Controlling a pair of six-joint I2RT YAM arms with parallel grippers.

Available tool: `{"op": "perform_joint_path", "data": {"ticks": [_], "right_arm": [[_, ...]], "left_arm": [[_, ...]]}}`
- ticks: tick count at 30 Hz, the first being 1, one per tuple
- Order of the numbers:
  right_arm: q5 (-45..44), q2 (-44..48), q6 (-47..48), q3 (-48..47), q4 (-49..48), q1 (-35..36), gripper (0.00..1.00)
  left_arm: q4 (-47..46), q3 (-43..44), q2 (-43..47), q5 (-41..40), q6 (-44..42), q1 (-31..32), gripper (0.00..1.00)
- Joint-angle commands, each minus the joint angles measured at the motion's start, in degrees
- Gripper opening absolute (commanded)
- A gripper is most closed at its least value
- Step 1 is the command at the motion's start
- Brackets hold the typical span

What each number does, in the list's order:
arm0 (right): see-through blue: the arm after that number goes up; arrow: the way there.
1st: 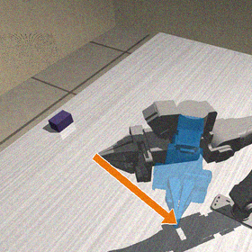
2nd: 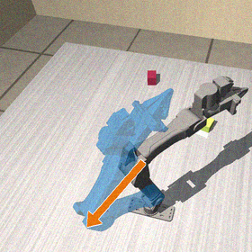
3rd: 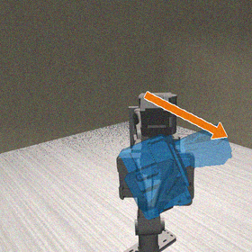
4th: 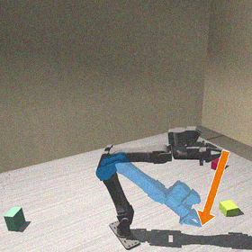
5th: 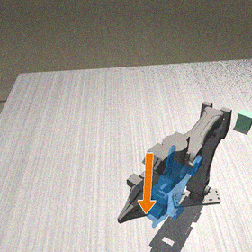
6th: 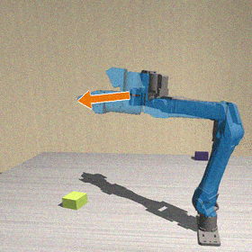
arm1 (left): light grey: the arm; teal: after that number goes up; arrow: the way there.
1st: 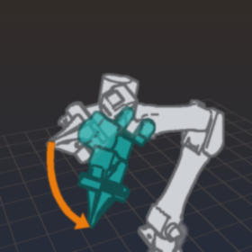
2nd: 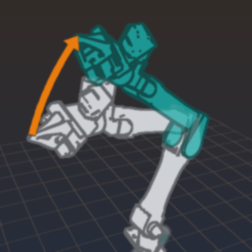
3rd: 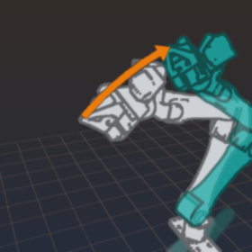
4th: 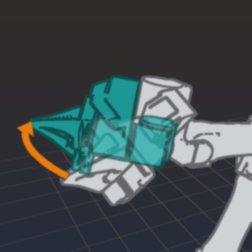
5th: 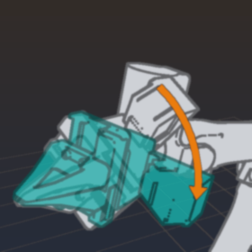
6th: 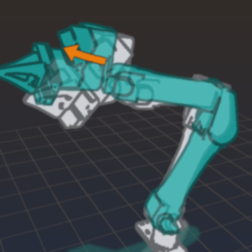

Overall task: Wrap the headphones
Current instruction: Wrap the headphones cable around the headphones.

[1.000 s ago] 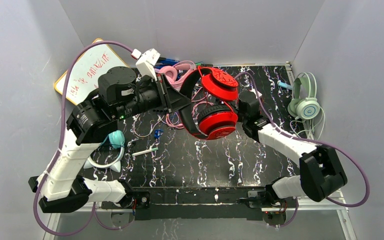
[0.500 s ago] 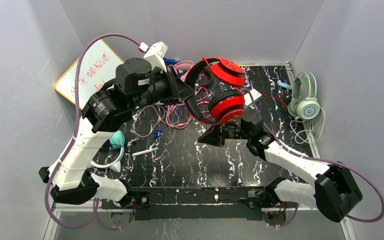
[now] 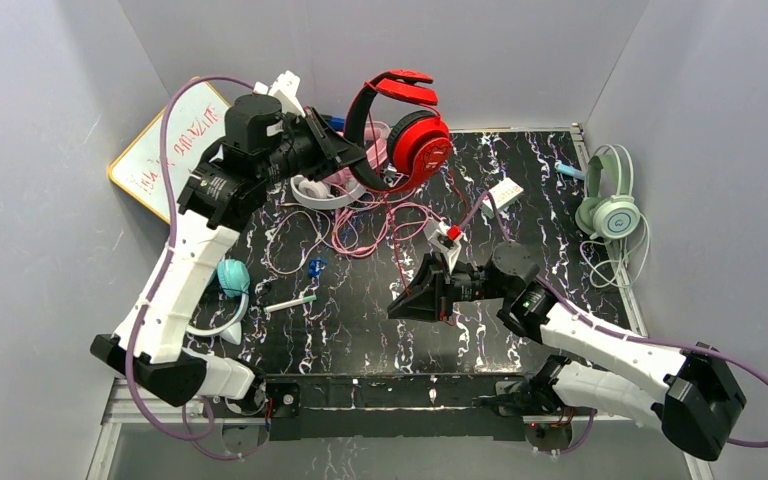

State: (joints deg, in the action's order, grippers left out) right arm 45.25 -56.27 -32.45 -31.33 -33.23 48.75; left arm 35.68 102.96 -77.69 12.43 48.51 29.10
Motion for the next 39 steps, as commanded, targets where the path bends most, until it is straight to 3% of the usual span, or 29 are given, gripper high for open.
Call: {"op": "perform_joint_path", "data": {"ticks": [1, 7, 17, 25, 39], "right_arm": [[0.1, 1.01, -5.28, -1.04, -7.07, 2.08, 0.22], [-0.78, 0.31, -6.65, -4.89, -7.36, 2.83, 0.22], [-6.7, -0.33, -0.96, -9.23, 3.5, 2.83, 0.17], [-6.66, -2.0, 0.22, -3.89, 7.12, 2.82, 0.02], [-9.52, 0.13, 4.79, 1.28, 16.92, 2.83, 0.01]], "left_arm": [[-6.56, -4.89, 2.31, 1.38, 2.68, -2.65, 0.0], [-1.98, -9.33, 4.34, -14.48, -3.49, -2.82, 0.0], [5.75, -8.21, 3.84, -22.04, -13.14, -2.97, 0.0], [10.45, 2.07, -2.37, -18.84, -15.56, -3.77, 0.0], [11.25, 7.41, -6.76, -12.43, -14.29, -8.07, 0.0]]}}
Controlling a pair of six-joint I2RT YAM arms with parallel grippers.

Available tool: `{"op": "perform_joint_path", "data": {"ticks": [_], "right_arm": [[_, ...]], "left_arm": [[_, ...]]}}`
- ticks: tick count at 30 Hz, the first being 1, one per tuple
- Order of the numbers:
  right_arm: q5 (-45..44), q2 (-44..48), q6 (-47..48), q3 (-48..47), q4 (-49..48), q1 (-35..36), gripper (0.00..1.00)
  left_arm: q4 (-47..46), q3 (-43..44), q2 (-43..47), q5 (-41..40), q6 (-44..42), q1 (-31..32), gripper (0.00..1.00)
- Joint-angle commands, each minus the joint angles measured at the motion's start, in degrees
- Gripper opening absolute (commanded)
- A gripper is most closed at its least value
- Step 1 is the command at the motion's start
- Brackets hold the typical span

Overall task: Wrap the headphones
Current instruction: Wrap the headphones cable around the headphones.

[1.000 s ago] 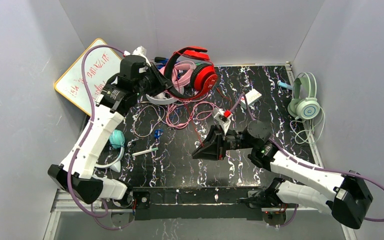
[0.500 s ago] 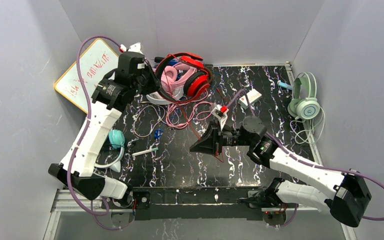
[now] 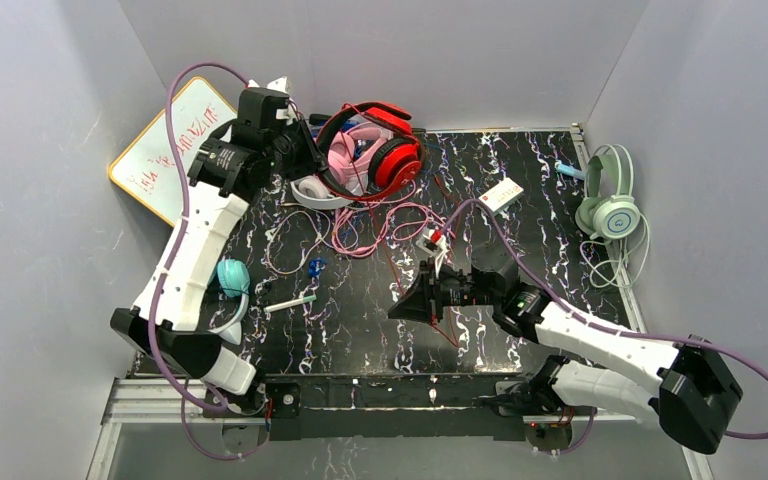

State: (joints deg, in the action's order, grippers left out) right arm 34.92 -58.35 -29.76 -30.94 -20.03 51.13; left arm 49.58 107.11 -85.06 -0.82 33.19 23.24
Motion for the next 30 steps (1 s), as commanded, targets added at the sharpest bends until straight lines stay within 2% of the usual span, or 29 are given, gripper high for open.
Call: {"op": "perform_joint_path", "data": {"ticks": [1, 7, 12, 16, 20, 25, 30], "right_arm": [[0.52, 2.79, 2.15, 1.23, 4.35, 0.46, 0.01], [-3.57, 6.37, 2.5, 1.37, 6.17, 0.37, 0.01], [5.18, 5.1, 1.49, -4.86, 5.98, 0.45, 0.01], [11.11, 2.98, 0.7, -10.35, 7.23, 0.45, 0.03], [14.66, 0.91, 0.95, -15.58, 9.12, 0.52, 0.04], [15.9, -1.59, 1.42, -21.42, 10.78, 0.55, 0.04], [13.98, -3.6, 4.64, -26.41, 13.56, 0.48, 0.02]], "left_arm": [[-2.45, 3.41, 0.52, 2.59, 1.0, -2.64, 0.0], [-3.52, 1.87, 1.14, 6.78, 0.77, -4.08, 0.0], [-7.36, -6.18, 4.88, -1.16, -0.39, -4.08, 0.0], [-6.8, -10.6, 5.89, -9.53, -2.39, -4.08, 0.0], [-6.82, -14.94, 7.26, -16.09, -0.53, -4.06, 0.0], [-7.14, -18.75, 8.05, -21.17, -0.72, -4.0, 0.0], [-7.1, -21.36, 8.45, -20.8, -2.92, -3.99, 0.0]]}}
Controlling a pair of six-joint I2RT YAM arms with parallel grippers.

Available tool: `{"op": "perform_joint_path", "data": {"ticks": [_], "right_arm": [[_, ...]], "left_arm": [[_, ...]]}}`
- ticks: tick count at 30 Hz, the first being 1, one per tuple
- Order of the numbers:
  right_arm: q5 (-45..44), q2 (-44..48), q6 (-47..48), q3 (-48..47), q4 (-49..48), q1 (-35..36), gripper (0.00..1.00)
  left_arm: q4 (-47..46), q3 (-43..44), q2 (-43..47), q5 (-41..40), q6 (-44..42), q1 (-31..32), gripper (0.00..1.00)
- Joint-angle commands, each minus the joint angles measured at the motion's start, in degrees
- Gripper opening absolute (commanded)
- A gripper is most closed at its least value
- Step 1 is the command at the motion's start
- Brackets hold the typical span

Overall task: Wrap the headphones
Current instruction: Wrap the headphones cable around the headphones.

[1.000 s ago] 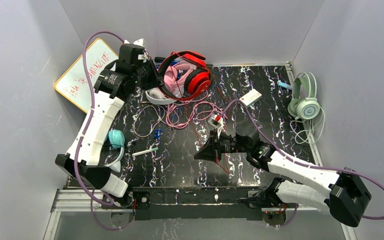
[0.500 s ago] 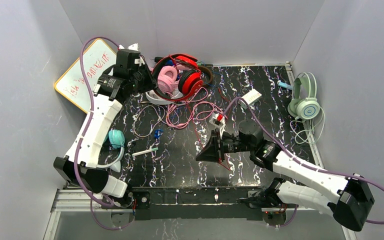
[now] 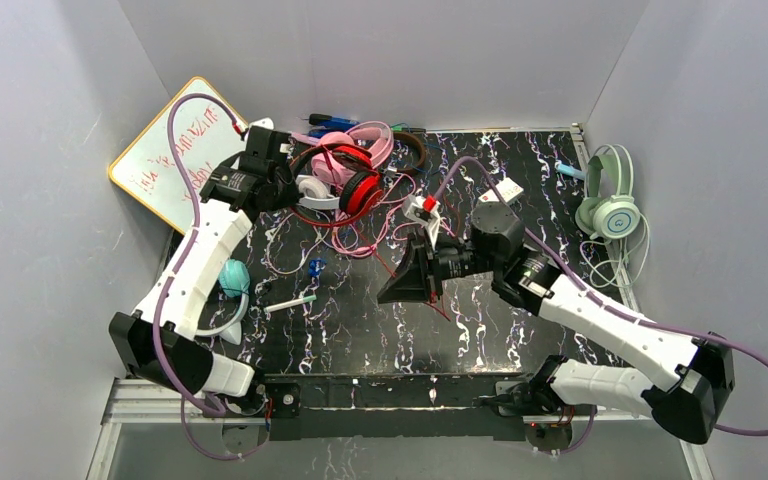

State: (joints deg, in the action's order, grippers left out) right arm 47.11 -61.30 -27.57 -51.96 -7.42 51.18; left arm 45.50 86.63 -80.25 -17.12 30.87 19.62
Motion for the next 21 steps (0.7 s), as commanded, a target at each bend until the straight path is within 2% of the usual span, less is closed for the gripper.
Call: {"op": "perform_joint_path", "data": {"ticks": [1, 5, 10, 15, 21], "right_arm": [[1.65, -1.31, 2.52, -6.25, 1.0, 0.46, 0.02], [3.54, -5.33, 2.21, -9.9, 0.89, 0.46, 0.01], [1.71, -10.37, 3.94, -16.28, 3.86, 0.44, 0.01], [1.47, -15.6, 12.43, -26.43, 17.7, 0.48, 0.03], [-9.37, -20.01, 22.41, -37.0, 33.79, 0.5, 0.05]], "left_arm": [[-2.92, -1.39, 3.8, -4.41, -0.9, -0.37, 0.0], [-2.87, -3.79, 4.84, -4.34, -2.58, -0.22, 0.0], [-2.96, -6.92, 6.03, -6.45, -6.2, 1.96, 0.0], [-3.43, -8.44, 6.58, -9.04, -11.9, 7.97, 0.0], [-3.71, -10.64, 7.14, -12.35, -19.05, 15.51, 0.0]]}}
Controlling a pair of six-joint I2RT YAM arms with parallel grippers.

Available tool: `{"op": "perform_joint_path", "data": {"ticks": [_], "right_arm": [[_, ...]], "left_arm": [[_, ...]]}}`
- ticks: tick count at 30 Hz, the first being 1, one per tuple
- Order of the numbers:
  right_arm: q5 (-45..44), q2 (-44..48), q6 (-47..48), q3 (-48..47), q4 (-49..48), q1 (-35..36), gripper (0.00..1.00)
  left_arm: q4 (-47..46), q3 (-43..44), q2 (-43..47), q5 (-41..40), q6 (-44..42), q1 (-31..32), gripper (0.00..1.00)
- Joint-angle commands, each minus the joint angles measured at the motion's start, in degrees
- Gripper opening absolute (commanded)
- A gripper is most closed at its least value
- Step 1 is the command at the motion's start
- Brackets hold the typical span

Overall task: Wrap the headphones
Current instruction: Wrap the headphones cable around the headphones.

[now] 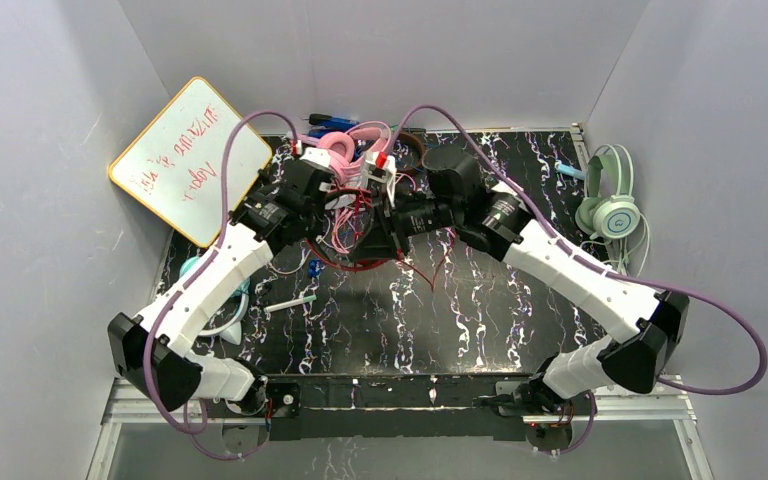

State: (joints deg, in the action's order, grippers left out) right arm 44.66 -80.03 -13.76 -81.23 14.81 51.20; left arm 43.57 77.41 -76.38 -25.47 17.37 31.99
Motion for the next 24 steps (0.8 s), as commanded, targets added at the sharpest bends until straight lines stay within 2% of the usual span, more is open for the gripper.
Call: {"op": "perform_joint_path", "data": {"ticks": [1, 12, 20, 24], "right_arm": [[-9.01, -1.83, 9.65, -9.11, 13.76, 0.48, 0.04], [-33.41, -5.53, 17.87, -17.33, 27.11, 0.32, 0.04], [-49.43, -8.59, 18.56, -17.28, 27.25, 0.26, 0.01], [-51.75, -10.22, 17.63, -16.77, 26.98, -1.52, 0.13]], "left_arm": [[-1.82, -1.93, 3.52, -3.95, -6.49, 3.46, 0.0], [-2.37, -6.71, 7.2, -2.44, -14.38, 6.64, 0.0], [-2.66, -8.52, 8.03, 5.22, -14.9, 8.76, 0.0], [-3.37, -10.3, 8.74, 8.77, -14.01, 9.43, 0.0]]}}
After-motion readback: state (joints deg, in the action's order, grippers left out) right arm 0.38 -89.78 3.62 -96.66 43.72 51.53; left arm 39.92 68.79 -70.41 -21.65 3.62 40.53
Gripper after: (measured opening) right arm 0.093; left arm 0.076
